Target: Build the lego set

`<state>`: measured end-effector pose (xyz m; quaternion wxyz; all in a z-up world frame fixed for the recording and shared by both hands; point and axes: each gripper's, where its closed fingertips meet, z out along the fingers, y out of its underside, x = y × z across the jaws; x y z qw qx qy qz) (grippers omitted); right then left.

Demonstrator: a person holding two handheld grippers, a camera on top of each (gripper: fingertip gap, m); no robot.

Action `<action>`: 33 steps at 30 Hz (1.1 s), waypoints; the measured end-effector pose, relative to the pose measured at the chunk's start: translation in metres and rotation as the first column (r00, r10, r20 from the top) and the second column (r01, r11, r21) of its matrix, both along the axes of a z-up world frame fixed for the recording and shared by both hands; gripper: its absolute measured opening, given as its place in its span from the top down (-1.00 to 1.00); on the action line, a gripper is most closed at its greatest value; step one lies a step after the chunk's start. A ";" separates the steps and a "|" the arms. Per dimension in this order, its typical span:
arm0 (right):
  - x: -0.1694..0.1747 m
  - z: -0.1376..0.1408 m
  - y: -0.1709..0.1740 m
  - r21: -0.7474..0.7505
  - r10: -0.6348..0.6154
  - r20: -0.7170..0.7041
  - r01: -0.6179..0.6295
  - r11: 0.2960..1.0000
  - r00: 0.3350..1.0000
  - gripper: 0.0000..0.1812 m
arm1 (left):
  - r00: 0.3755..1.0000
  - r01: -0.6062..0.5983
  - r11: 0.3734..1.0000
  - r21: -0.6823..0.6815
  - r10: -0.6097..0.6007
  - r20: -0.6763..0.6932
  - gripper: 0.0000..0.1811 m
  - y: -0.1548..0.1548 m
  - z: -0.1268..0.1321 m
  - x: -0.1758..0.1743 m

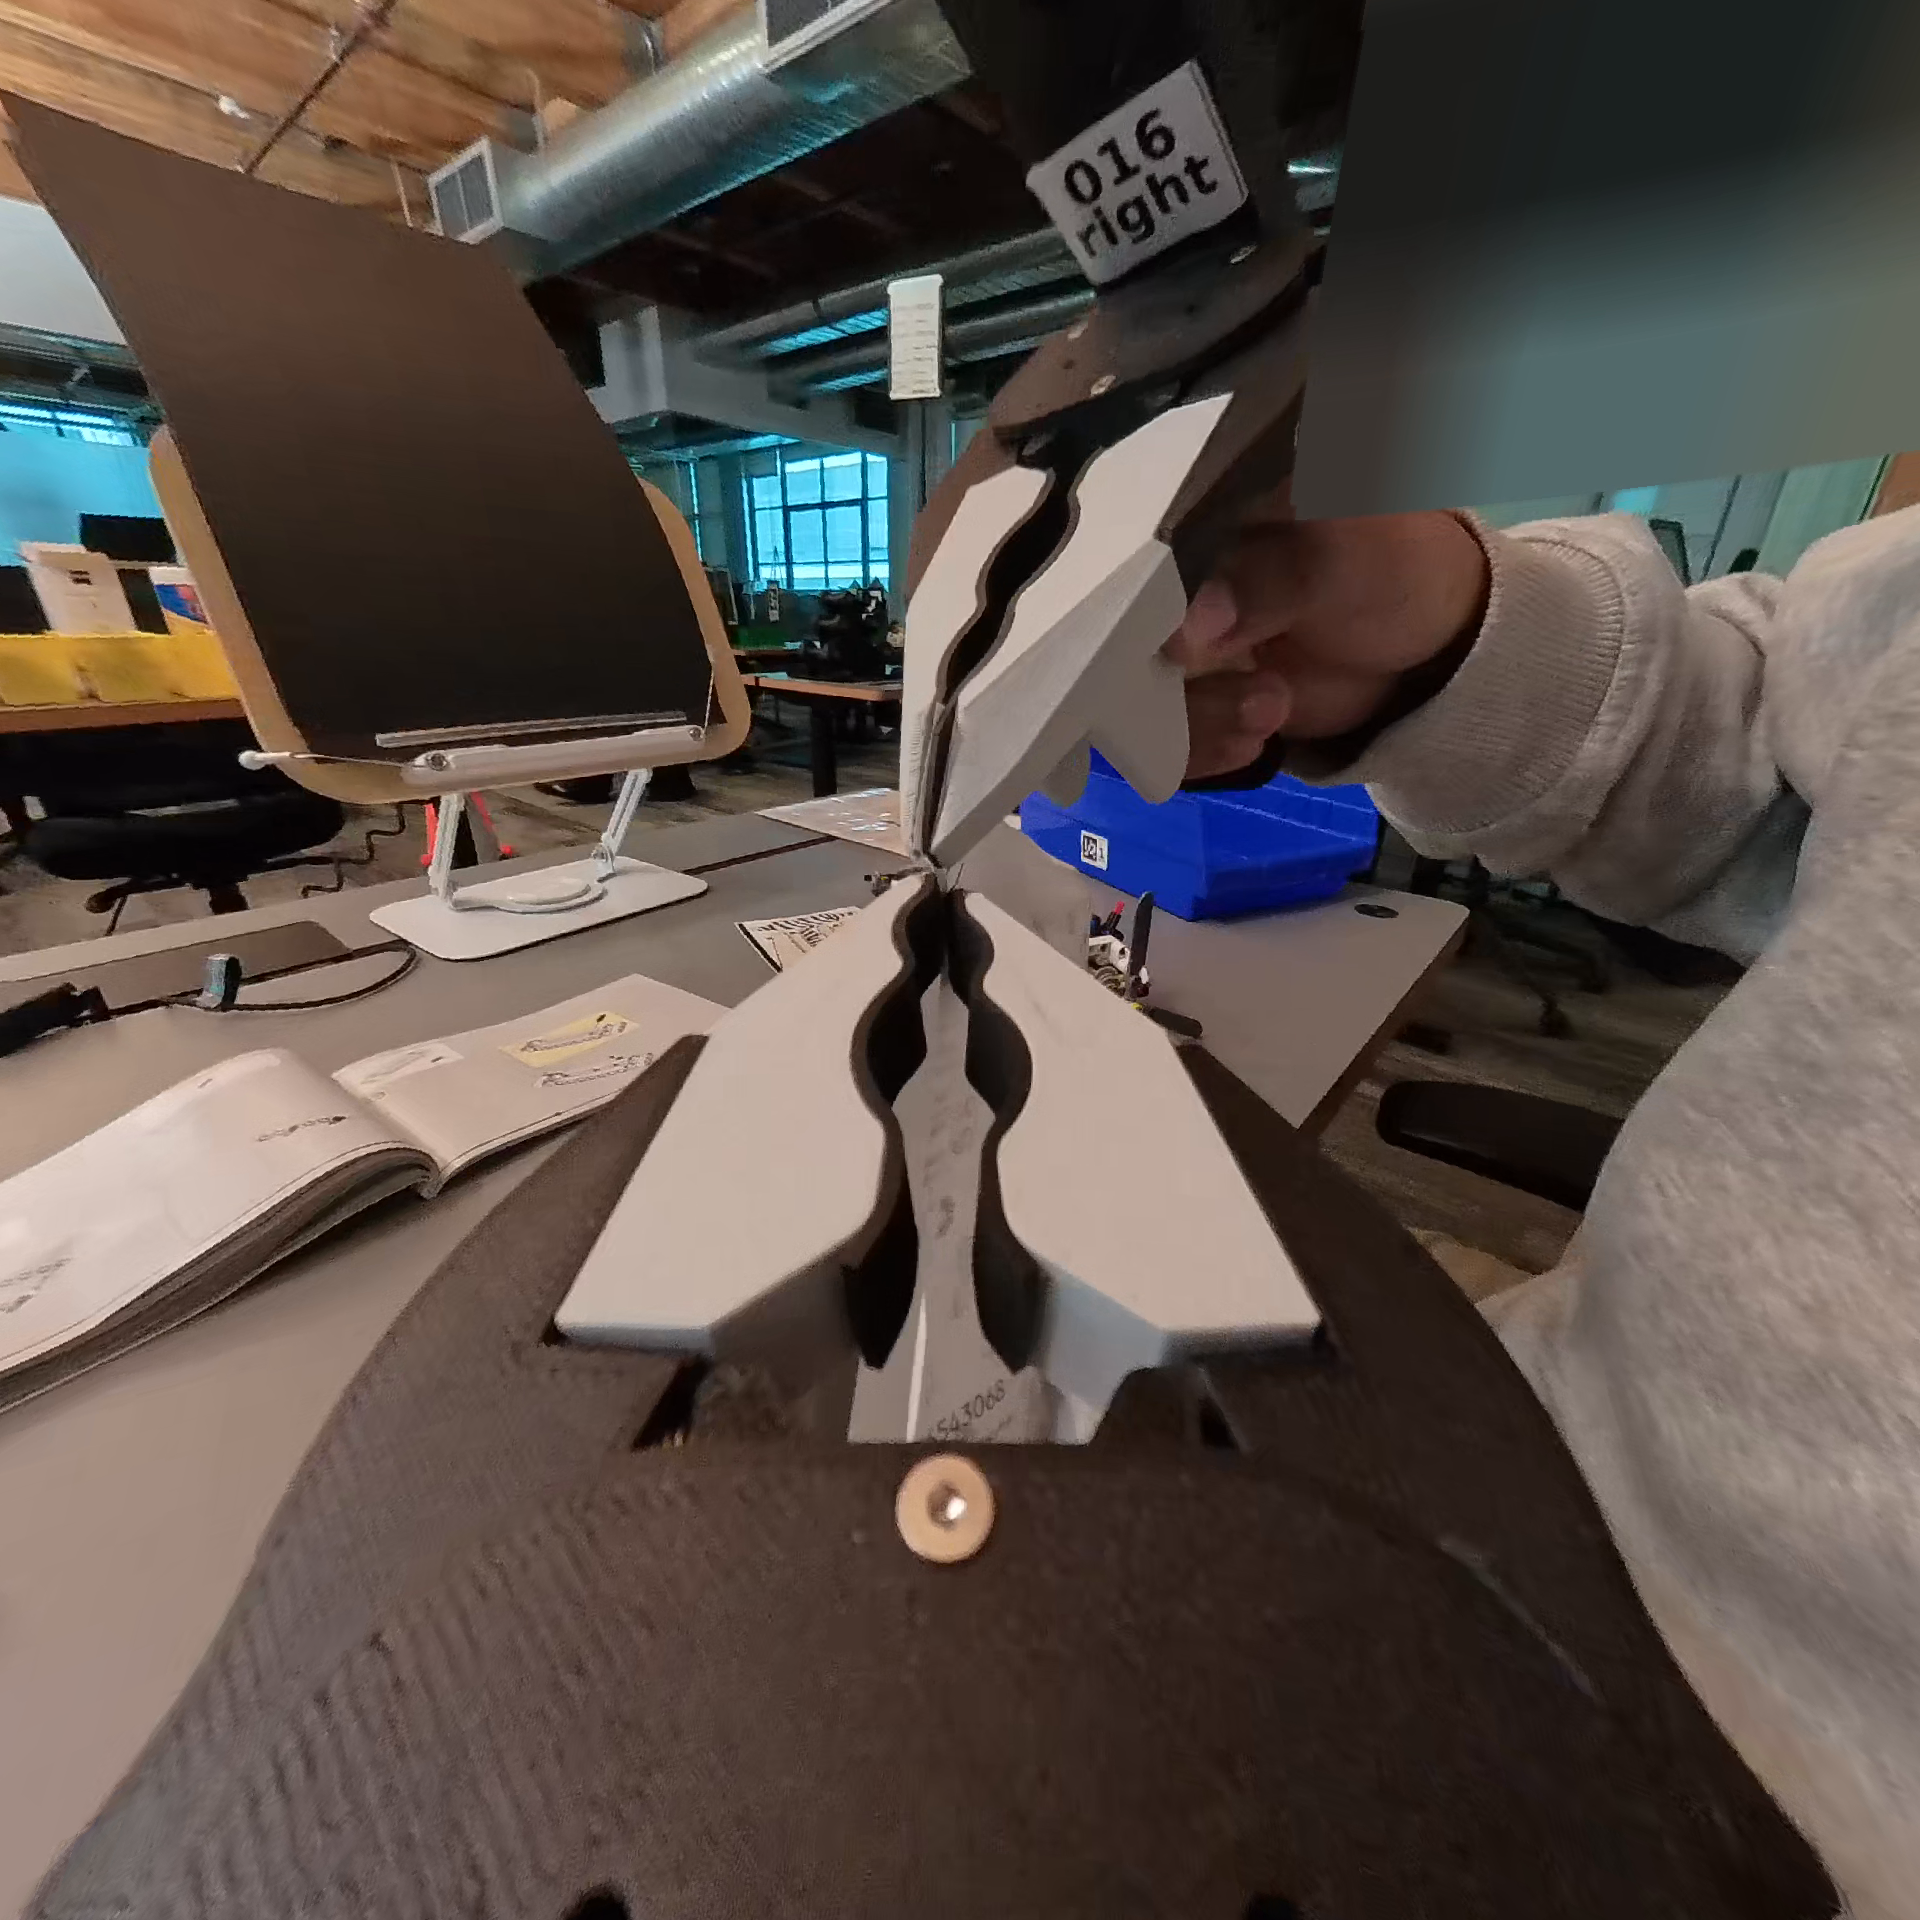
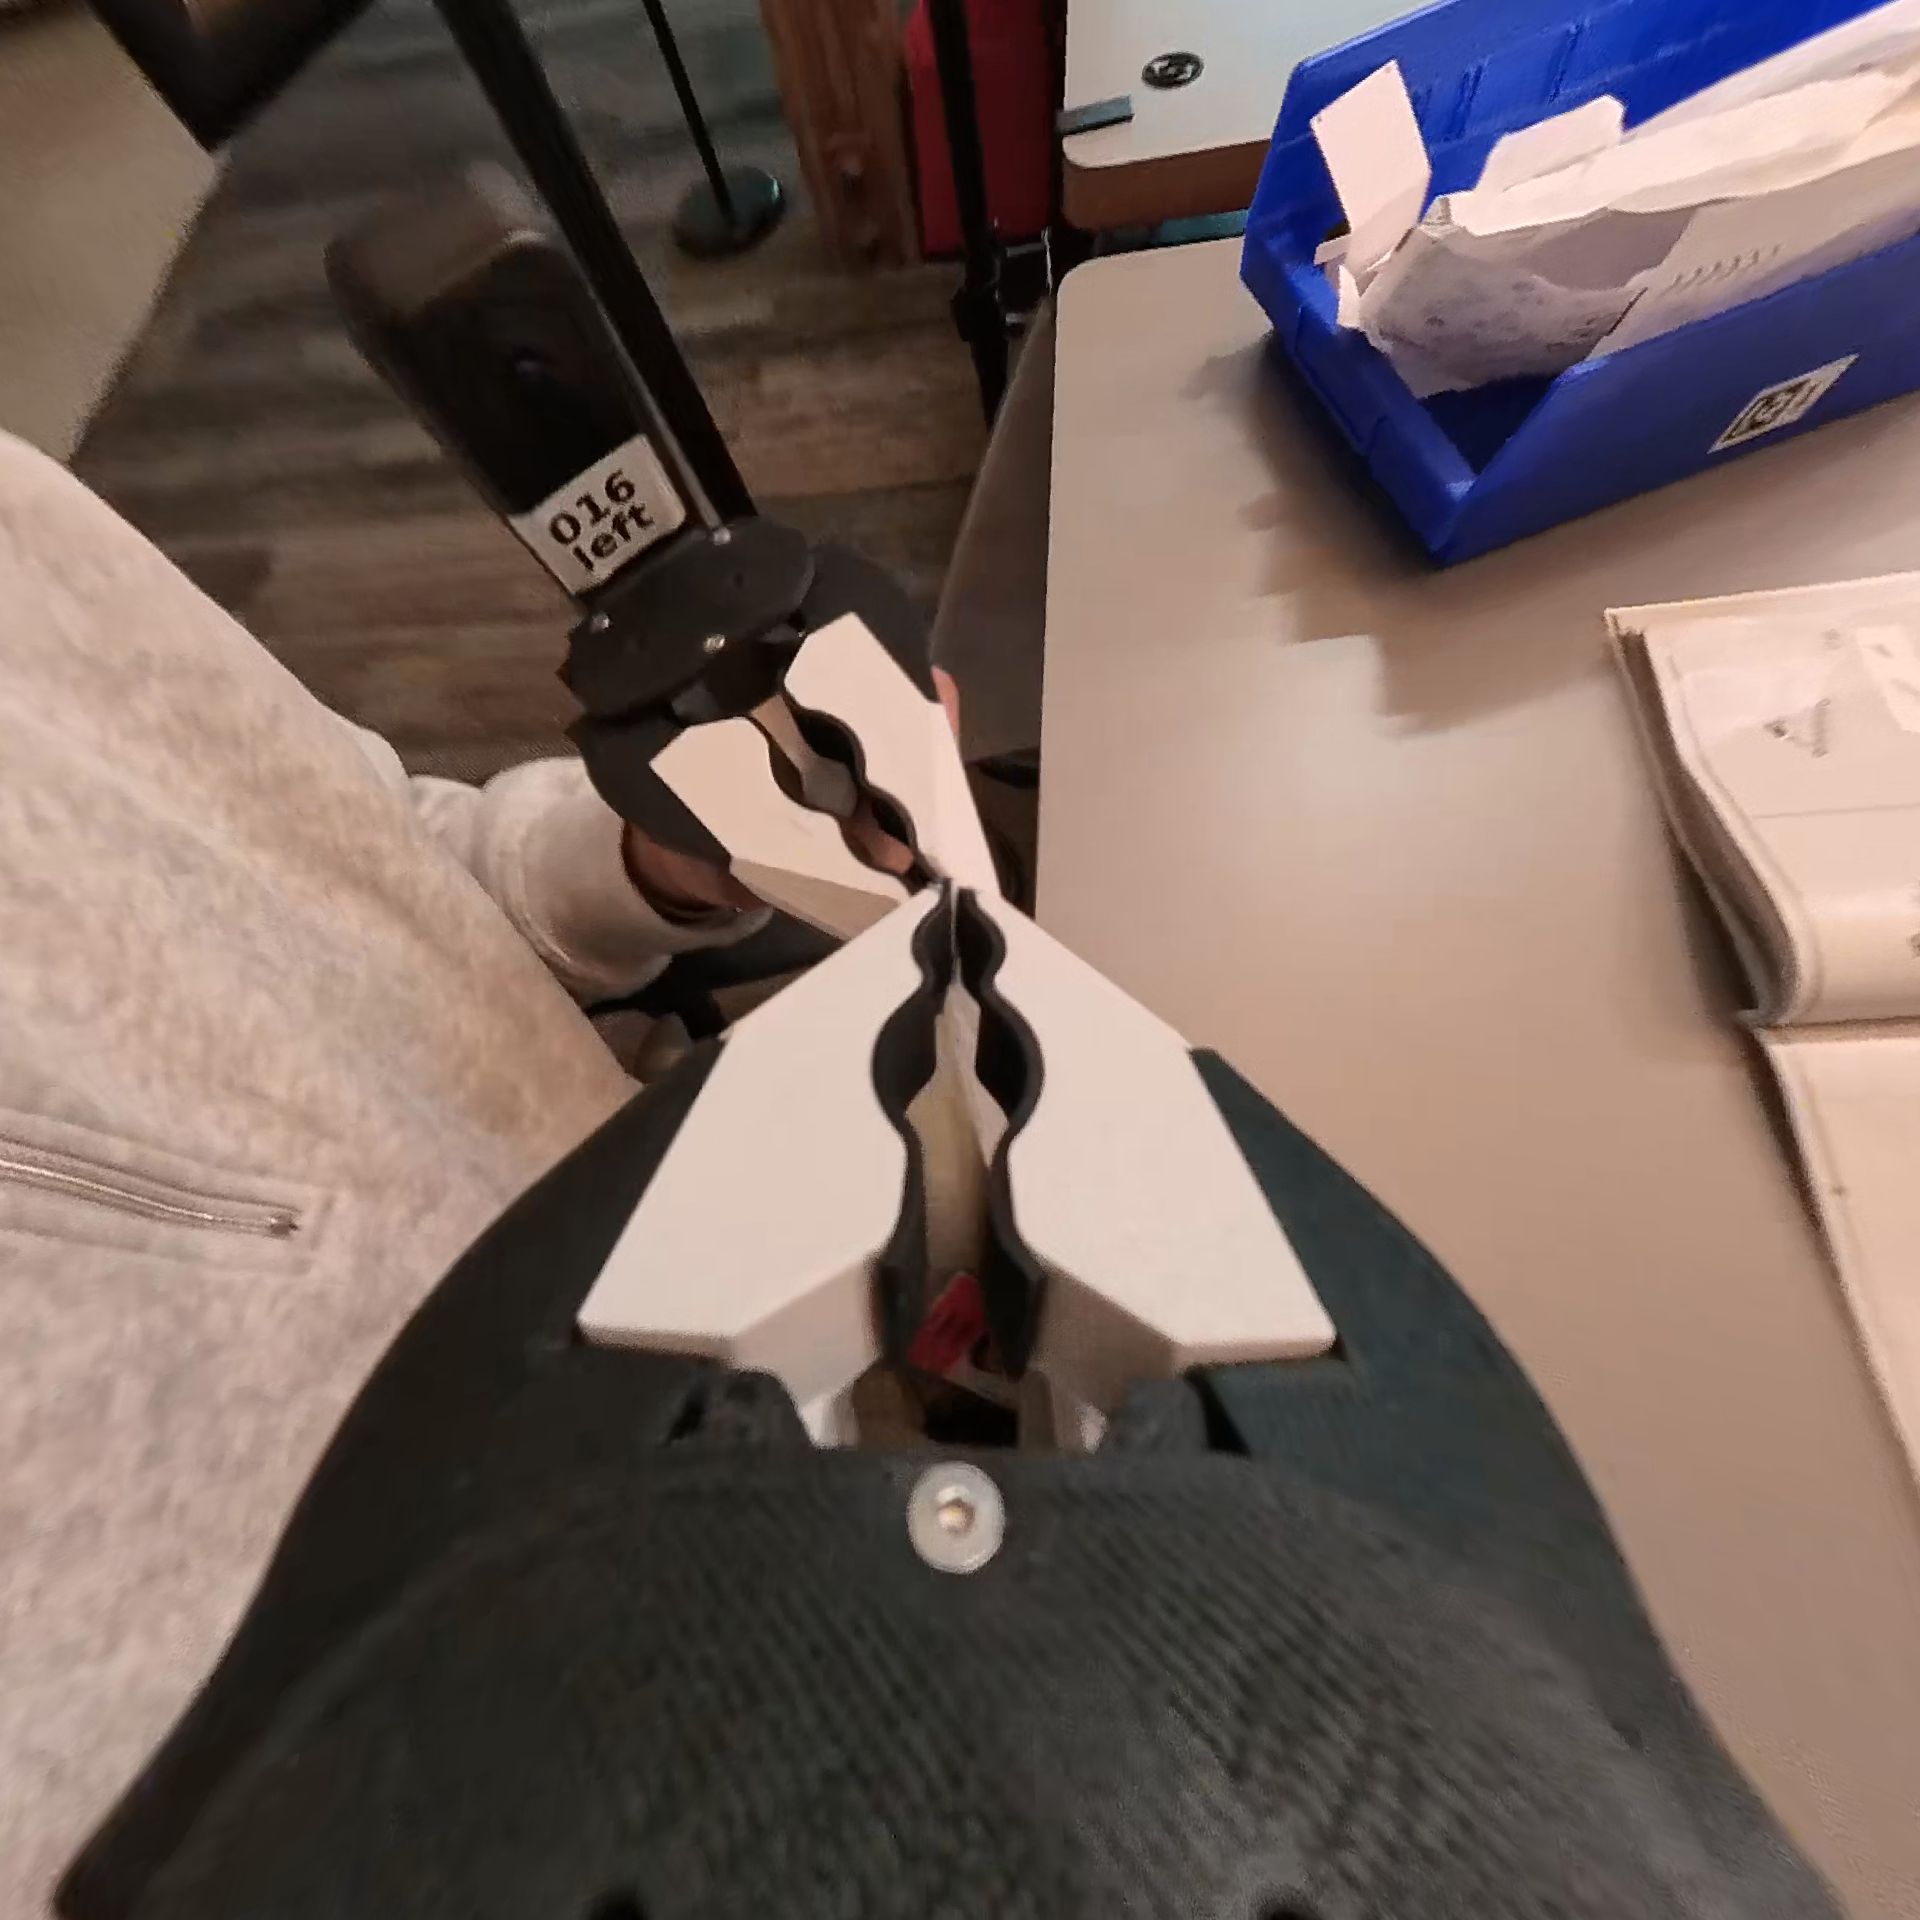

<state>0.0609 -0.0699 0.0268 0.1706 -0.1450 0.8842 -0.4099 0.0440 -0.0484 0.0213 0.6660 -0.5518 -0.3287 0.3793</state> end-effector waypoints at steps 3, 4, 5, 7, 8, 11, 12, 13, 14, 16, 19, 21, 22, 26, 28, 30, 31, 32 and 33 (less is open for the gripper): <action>-0.003 -0.002 -0.001 0.003 -0.038 0.072 0.038 0.999 0.997 1.00 | 1.000 -0.010 1.000 0.008 0.010 0.006 1.00 -0.001 -0.002 -0.002; -0.004 -0.002 -0.001 0.003 -0.047 0.090 0.047 0.999 0.995 1.00 | 1.000 -0.016 1.000 0.004 0.016 0.010 1.00 -0.001 -0.003 -0.003; -0.004 -0.002 -0.001 -0.001 -0.054 0.105 0.055 0.999 0.993 1.00 | 1.000 -0.024 1.000 -0.001 0.024 0.011 1.00 -0.001 -0.003 -0.003; -0.005 -0.002 -0.001 -0.009 -0.067 0.129 0.069 0.998 0.989 1.00 | 0.999 -0.033 0.999 -0.008 0.033 0.013 1.00 -0.001 -0.003 -0.004; -0.005 -0.002 -0.002 -0.012 -0.074 0.140 0.077 0.997 0.987 1.00 | 0.999 -0.038 0.999 -0.009 0.038 0.013 1.00 -0.001 -0.003 -0.004; -0.006 -0.002 -0.003 -0.024 -0.098 0.181 0.104 0.994 0.979 1.00 | 0.998 -0.059 0.998 -0.011 0.060 0.008 1.00 -0.003 -0.003 -0.005; -0.006 -0.001 -0.004 -0.029 -0.110 0.207 0.118 0.993 0.972 1.00 | 0.997 -0.074 0.997 -0.017 0.074 0.003 1.00 -0.004 -0.003 -0.005; -0.006 -0.001 -0.005 -0.034 -0.121 0.237 0.133 0.991 0.964 1.00 | 0.996 -0.090 0.996 -0.025 0.090 0.001 1.00 -0.005 -0.003 -0.005; -0.007 -0.001 -0.006 -0.040 -0.131 0.264 0.147 0.988 0.956 1.00 | 0.994 -0.113 0.993 -0.036 0.113 -0.001 1.00 -0.007 -0.003 -0.006; -0.008 0.000 -0.007 -0.054 -0.147 0.309 0.171 0.984 0.940 1.00 | 0.987 -0.159 0.986 -0.054 0.159 -0.008 1.00 -0.008 -0.002 -0.007; -0.010 0.000 -0.007 -0.074 -0.161 0.367 0.201 0.977 0.916 1.00 | 0.987 -0.159 0.987 -0.033 0.158 -0.007 1.00 -0.009 -0.003 -0.008; -0.010 0.001 -0.007 -0.085 -0.167 0.416 0.221 0.972 0.894 1.00 | 0.990 -0.143 0.990 -0.003 0.143 -0.004 1.00 -0.009 -0.002 -0.008; -0.011 0.001 -0.007 -0.089 -0.169 0.445 0.231 0.969 0.879 1.00 | 0.990 -0.142 0.990 0.004 0.142 -0.005 1.00 -0.009 -0.002 -0.008; -0.011 0.004 -0.007 -0.120 -0.162 0.568 0.276 0.954 0.807 1.00 | 0.995 -0.104 0.992 0.068 0.104 -0.003 1.00 -0.009 0.000 -0.007; -0.012 0.007 -0.007 -0.146 -0.156 0.622 0.309 0.940 0.768 1.00 | 0.997 -0.068 0.991 0.116 0.070 -0.011 1.00 -0.009 0.002 -0.006; -0.013 0.008 -0.007 -0.174 -0.148 0.649 0.335 0.926 0.746 1.00 | 0.998 -0.057 0.988 0.144 0.059 -0.006 1.00 -0.009 0.003 -0.006; -0.013 0.008 -0.007 -0.189 -0.154 0.642 0.350 0.917 0.751 1.00 | 0.998 -0.056 0.988 0.142 0.058 -0.006 1.00 -0.010 0.003 -0.006; -0.012 0.007 -0.007 -0.200 -0.158 0.638 0.361 0.911 0.753 1.00 | 0.999 -0.045 0.989 0.144 0.046 -0.006 1.00 -0.010 0.003 -0.006; -0.012 0.008 -0.006 -0.206 -0.157 0.642 0.366 0.907 0.751 1.00 | 1.000 -0.029 0.988 0.154 0.030 -0.007 1.00 -0.009 0.003 -0.005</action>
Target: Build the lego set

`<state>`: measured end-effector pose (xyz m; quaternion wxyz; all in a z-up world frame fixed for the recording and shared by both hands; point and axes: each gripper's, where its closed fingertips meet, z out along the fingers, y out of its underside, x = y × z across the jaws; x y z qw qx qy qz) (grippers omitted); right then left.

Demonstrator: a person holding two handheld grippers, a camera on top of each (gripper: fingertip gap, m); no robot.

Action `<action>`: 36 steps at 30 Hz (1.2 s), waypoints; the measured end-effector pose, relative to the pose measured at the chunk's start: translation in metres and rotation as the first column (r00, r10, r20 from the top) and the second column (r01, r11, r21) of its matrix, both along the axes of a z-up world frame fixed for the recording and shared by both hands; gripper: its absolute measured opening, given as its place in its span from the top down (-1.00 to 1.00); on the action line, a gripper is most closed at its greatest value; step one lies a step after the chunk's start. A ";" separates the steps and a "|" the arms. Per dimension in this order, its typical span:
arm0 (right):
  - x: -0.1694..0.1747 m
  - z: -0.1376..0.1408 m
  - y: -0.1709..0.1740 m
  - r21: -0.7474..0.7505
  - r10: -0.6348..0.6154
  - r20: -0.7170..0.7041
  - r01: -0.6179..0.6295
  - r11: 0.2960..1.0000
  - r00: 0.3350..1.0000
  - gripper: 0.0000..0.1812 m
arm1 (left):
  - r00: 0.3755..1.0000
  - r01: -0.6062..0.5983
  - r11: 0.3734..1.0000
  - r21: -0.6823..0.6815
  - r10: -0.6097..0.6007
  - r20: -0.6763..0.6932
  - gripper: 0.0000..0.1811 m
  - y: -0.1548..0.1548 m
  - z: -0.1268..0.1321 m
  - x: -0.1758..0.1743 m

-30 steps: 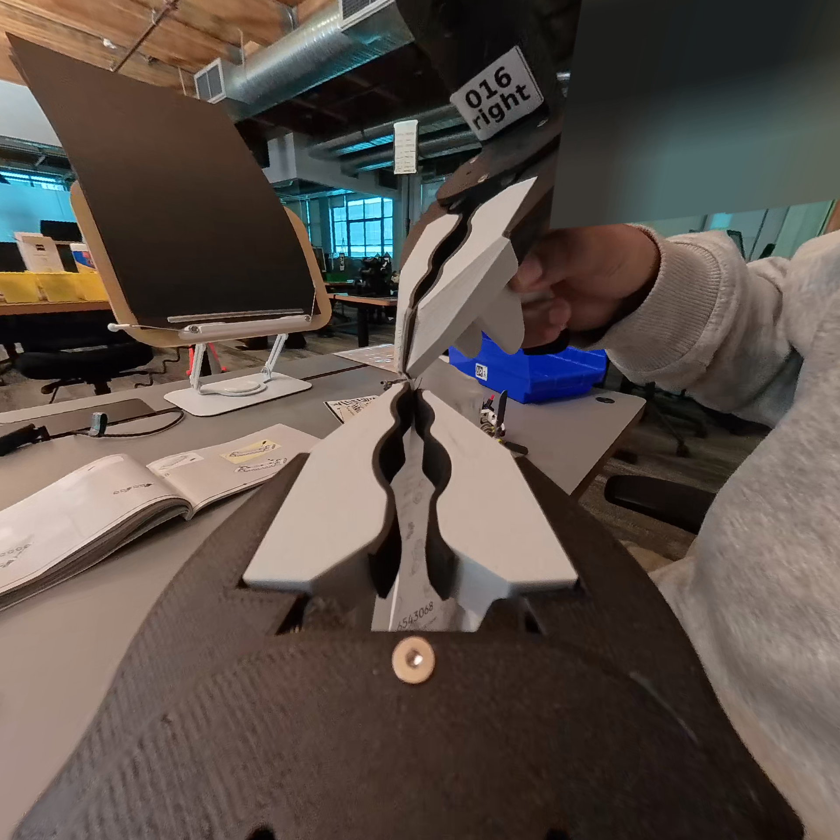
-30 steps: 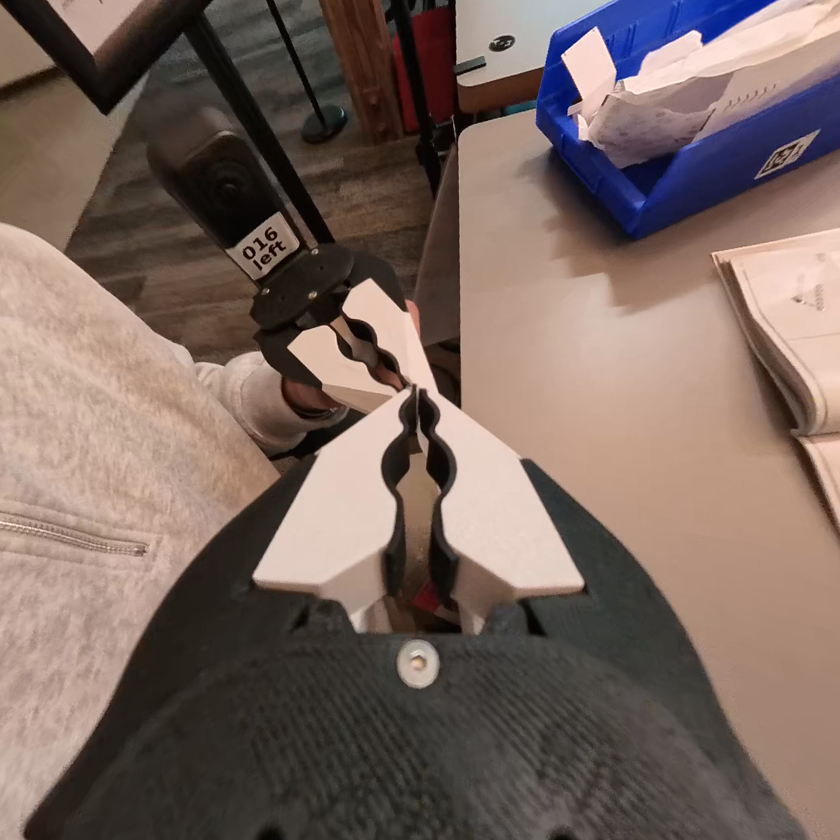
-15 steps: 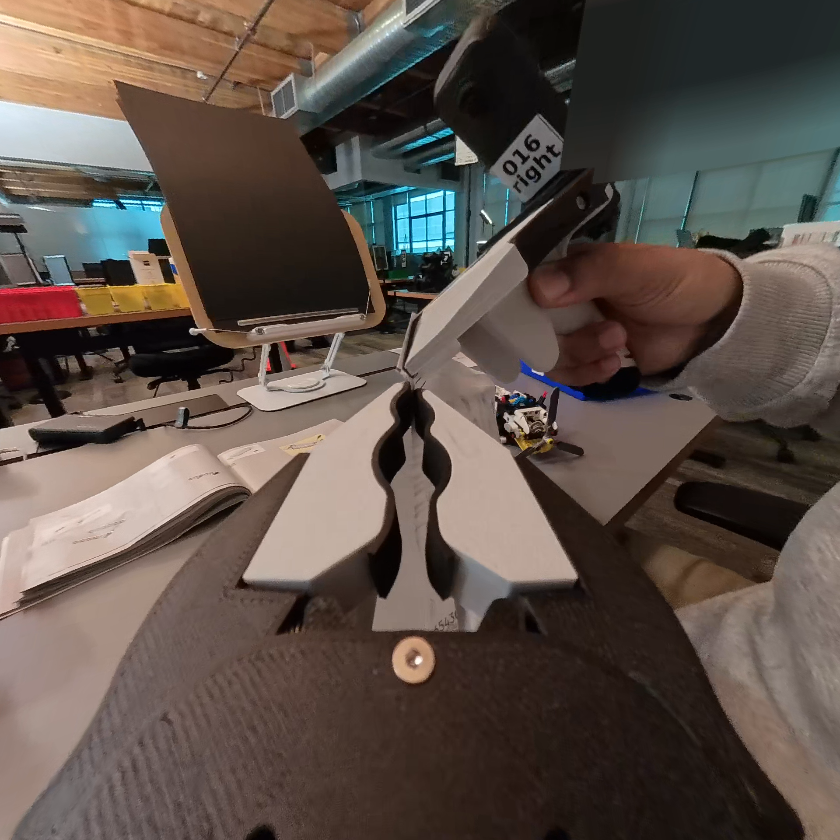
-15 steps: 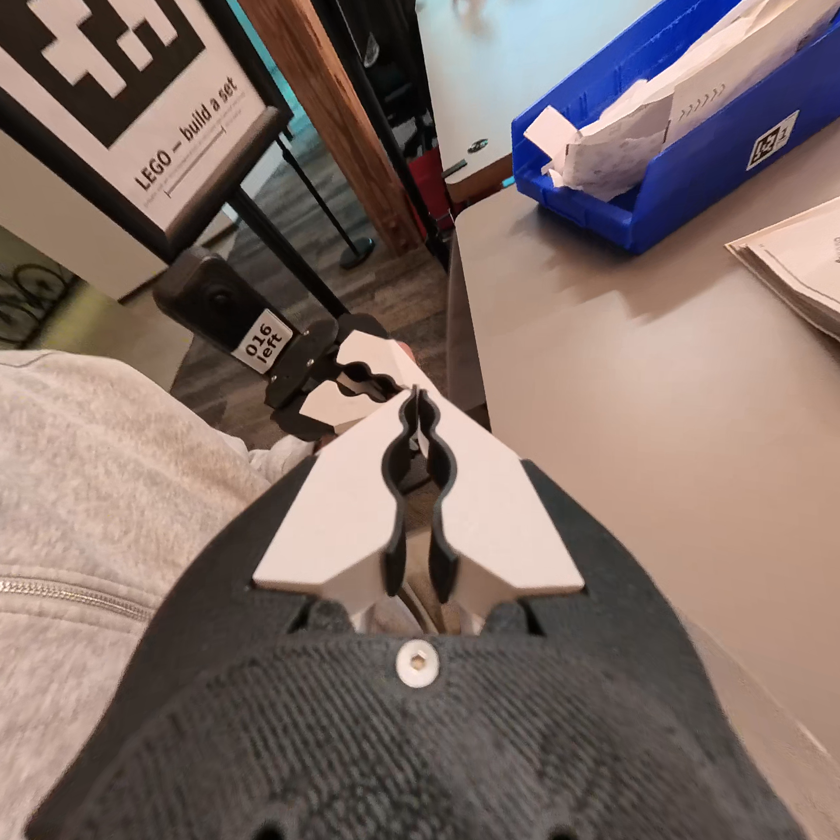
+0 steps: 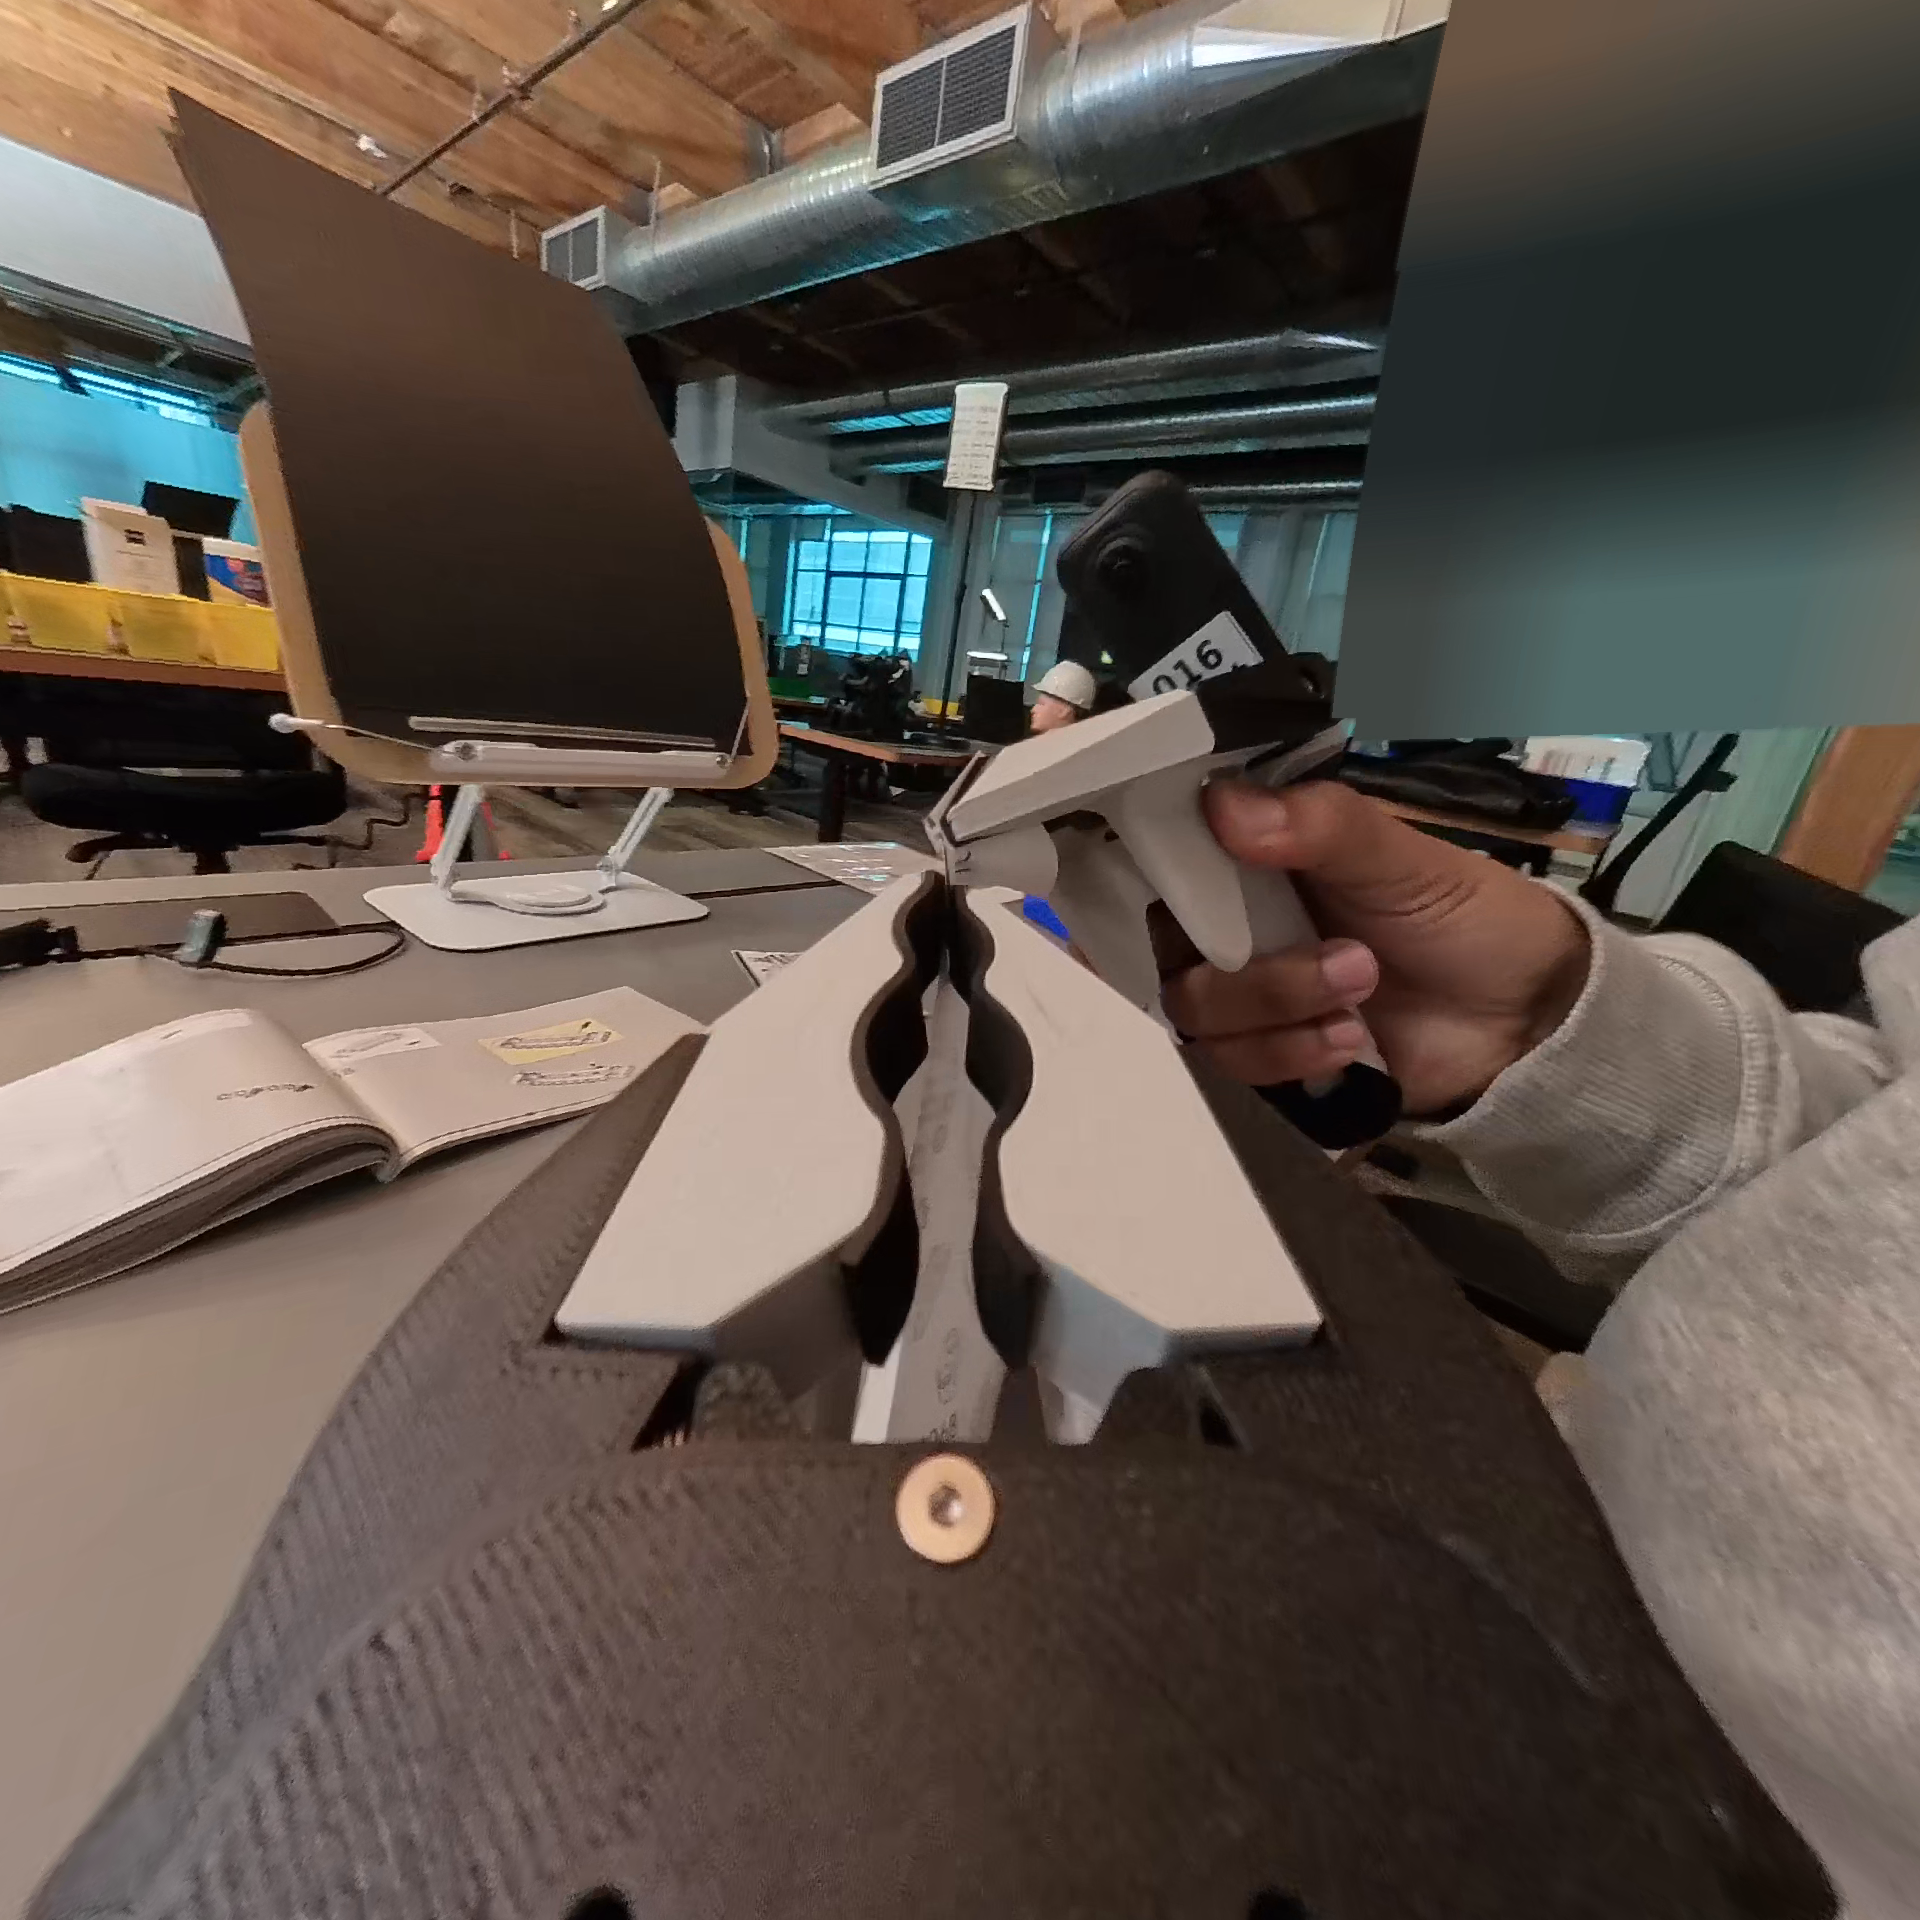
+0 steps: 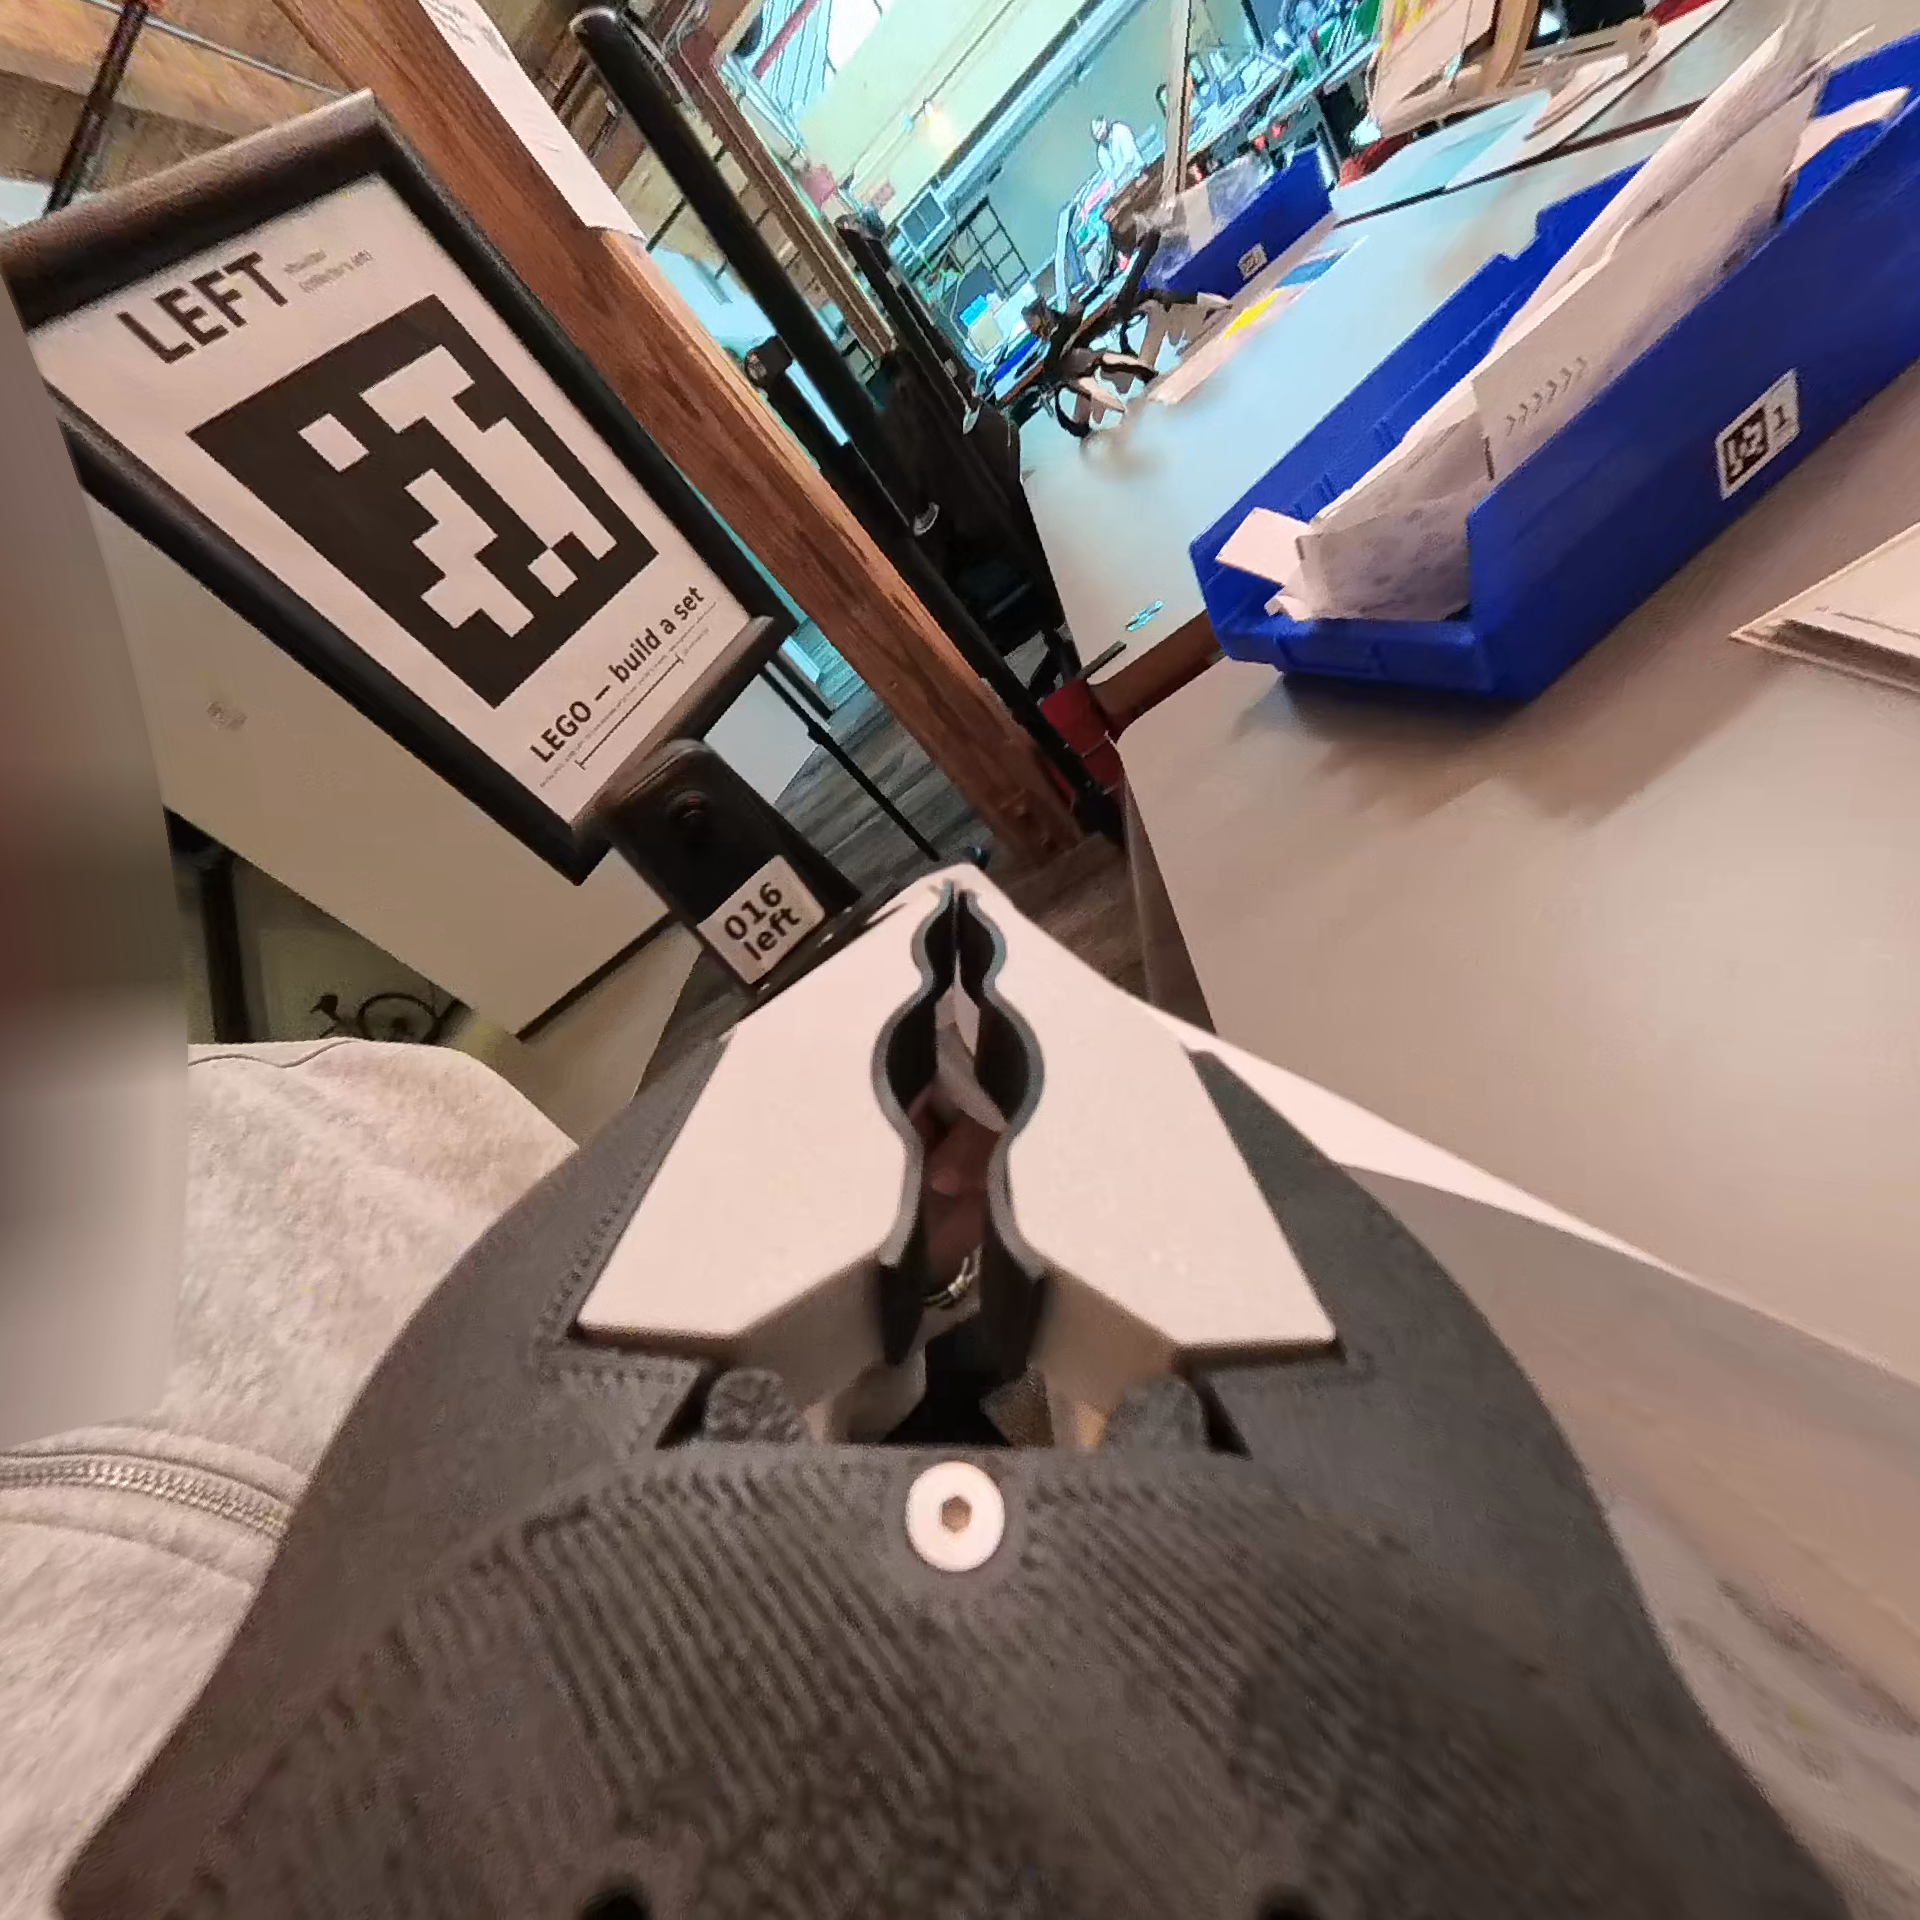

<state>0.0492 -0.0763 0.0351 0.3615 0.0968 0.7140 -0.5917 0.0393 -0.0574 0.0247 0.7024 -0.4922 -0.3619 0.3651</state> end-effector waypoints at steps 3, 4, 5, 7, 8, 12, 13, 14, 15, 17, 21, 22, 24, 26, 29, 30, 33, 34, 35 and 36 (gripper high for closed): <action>0.001 0.005 0.001 -0.033 -0.001 0.061 0.003 0.999 0.998 1.00 | 1.000 0.001 1.000 0.016 0.000 -0.012 1.00 0.001 0.004 0.002; 0.001 0.005 0.001 -0.043 -0.002 0.081 0.005 0.999 0.997 1.00 | 1.000 -0.001 1.000 0.013 0.001 -0.009 1.00 0.001 0.004 0.002; 0.000 0.005 0.001 -0.056 -0.006 0.104 0.012 0.998 0.995 1.00 | 1.000 0.005 1.000 0.017 -0.005 -0.007 1.00 0.001 0.004 0.002; -0.011 0.010 0.003 -0.100 -0.039 0.171 0.056 0.993 0.985 1.00 | 0.998 0.059 0.997 0.055 -0.058 -0.015 1.00 0.003 0.006 0.005; -0.018 0.012 0.004 -0.118 -0.055 0.189 0.078 0.990 0.981 1.00 | 0.997 0.079 0.994 0.072 -0.078 -0.011 1.00 0.006 0.005 0.005; -0.016 0.011 0.006 -0.094 -0.068 0.120 0.079 0.992 0.990 1.00 | 0.996 0.090 0.992 0.088 -0.089 -0.011 1.00 0.006 0.003 0.003; -0.016 0.012 0.007 -0.095 -0.077 0.094 0.086 0.992 0.993 1.00 | 0.994 0.107 0.988 0.111 -0.106 -0.014 1.00 0.005 0.004 0.003; -0.015 0.014 0.007 -0.104 -0.084 0.061 0.090 0.990 0.995 1.00 | 0.993 0.119 0.984 0.129 -0.118 -0.018 1.00 0.004 0.004 0.004; -0.016 0.019 0.009 -0.120 -0.092 0.032 0.095 0.988 0.995 0.92 | 0.992 0.129 0.981 0.143 -0.128 -0.021 1.00 0.003 0.004 0.004; -0.018 0.025 0.013 -0.136 -0.122 -0.060 0.113 0.984 0.991 0.82 | 0.990 0.144 0.975 0.170 -0.142 -0.023 1.00 0.001 0.004 0.004; -0.022 0.018 0.016 -0.088 -0.161 -0.339 0.140 0.986 0.927 0.60 | 0.986 0.164 0.968 0.188 -0.162 -0.024 1.00 -0.001 0.003 0.004; -0.019 0.016 0.017 -0.071 -0.138 -0.389 0.119 0.990 0.911 0.54 | 0.985 0.172 0.967 0.188 -0.170 -0.025 1.00 -0.001 0.003 0.005; -0.015 0.010 0.016 -0.018 -0.089 -0.493 0.091 0.996 0.866 0.49 | 0.981 0.193 0.964 0.183 -0.191 -0.031 1.00 0.002 0.003 0.006; -0.017 0.005 0.015 0.030 -0.046 -0.607 0.081 0.996 0.794 0.43 | 0.976 0.217 0.961 0.173 -0.214 -0.036 1.00 0.005 0.003 0.008; -0.015 0.009 0.017 0.053 0.020 -0.715 0.026 0.998 0.699 0.49 | 0.968 0.251 0.956 0.149 -0.247 -0.046 1.00 0.010 0.003 0.011; -0.013 0.012 0.019 0.057 0.038 -0.728 0.005 0.998 0.684 0.50 | 0.963 0.268 0.954 0.137 -0.264 -0.047 1.00 0.013 0.003 0.013; -0.002 0.011 0.025 0.130 0.155 -0.732 -0.087 0.988 0.663 0.50 | 0.949 0.315 0.945 0.092 -0.311 -0.054 1.00 0.020 0.002 0.018; 0.000 0.008 0.027 0.166 0.197 -0.727 -0.110 0.980 0.658 0.51 | 0.946 0.324 0.942 0.084 -0.320 -0.054 1.00 0.022 0.002 0.018; 0.002 0.005 0.029 0.195 0.231 -0.723 -0.130 0.972 0.651 0.60 | 0.943 0.331 0.940 0.082 -0.327 -0.056 1.00 0.022 0.002 0.019; 0.004 0.003 0.031 0.211 0.255 -0.720 -0.147 0.966 0.645 0.70 | 0.942 0.334 0.939 0.084 -0.330 -0.057 1.00 0.022 0.002 0.019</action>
